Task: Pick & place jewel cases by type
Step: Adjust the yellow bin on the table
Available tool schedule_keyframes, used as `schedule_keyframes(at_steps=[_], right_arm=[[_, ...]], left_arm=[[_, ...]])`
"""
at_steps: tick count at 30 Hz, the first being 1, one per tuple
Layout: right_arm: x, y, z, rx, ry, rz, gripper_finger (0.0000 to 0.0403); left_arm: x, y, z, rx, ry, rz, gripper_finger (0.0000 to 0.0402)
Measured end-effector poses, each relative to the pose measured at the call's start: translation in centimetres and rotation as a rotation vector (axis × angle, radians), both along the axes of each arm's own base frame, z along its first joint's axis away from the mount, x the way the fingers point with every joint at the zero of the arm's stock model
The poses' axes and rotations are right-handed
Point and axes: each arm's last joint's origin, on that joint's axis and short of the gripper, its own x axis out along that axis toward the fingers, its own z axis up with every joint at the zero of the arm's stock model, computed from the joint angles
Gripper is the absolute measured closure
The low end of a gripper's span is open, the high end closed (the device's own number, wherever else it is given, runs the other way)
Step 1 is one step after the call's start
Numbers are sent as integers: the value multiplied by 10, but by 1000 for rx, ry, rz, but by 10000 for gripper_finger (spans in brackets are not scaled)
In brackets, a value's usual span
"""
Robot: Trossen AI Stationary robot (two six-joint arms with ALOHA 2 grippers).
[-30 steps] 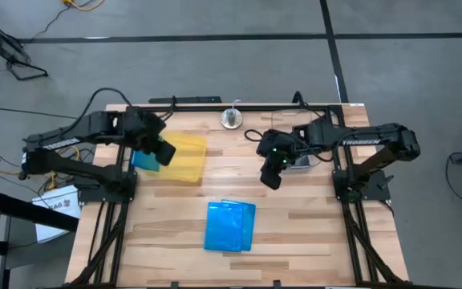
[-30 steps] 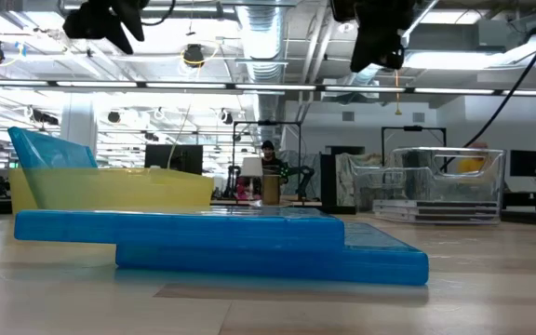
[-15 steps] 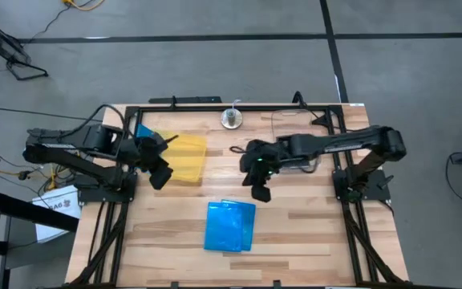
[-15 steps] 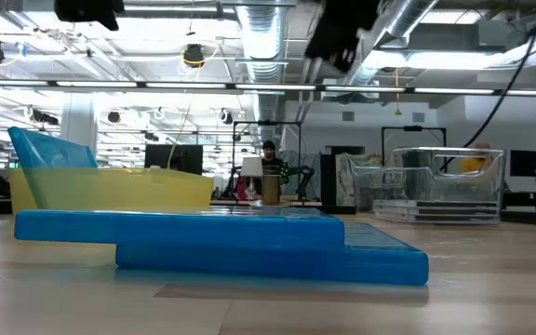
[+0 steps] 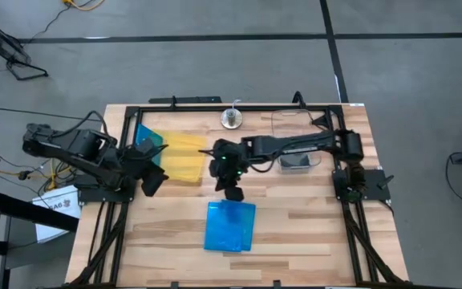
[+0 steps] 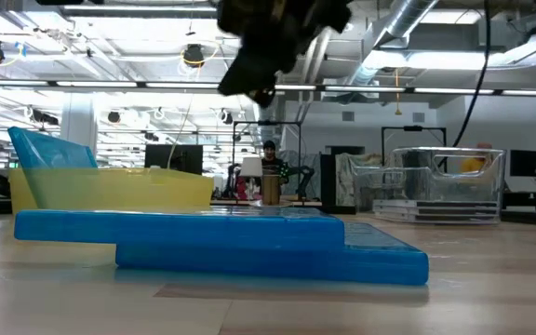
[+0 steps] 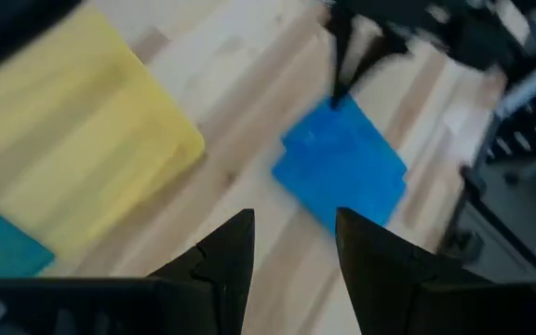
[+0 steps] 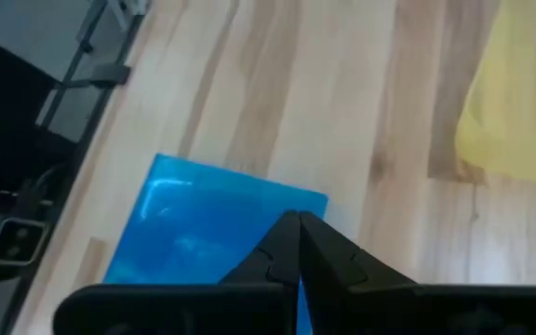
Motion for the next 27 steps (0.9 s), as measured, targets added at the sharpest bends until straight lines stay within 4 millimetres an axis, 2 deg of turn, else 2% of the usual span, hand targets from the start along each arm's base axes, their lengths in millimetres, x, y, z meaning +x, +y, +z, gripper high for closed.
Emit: schedule_keyframes(at_steps=[4,8,16,22,27], right_arm=[[9,-6,1,19,6,-38,403],[3,-12,10,32,22,-74,403],[-35,-25,50,-81,104,-198,403],[-67,-33,82,-108,110,-241,403],[-90,-42,105,-113,90,-280,403]], left_arm=[[2,-11,-5,-35,62,-91,258],[11,-27,-16,-6,152,-182,273],[37,-61,-51,204,377,-300,391],[56,-79,-86,387,567,-349,400],[61,-89,-129,404,600,-390,401]])
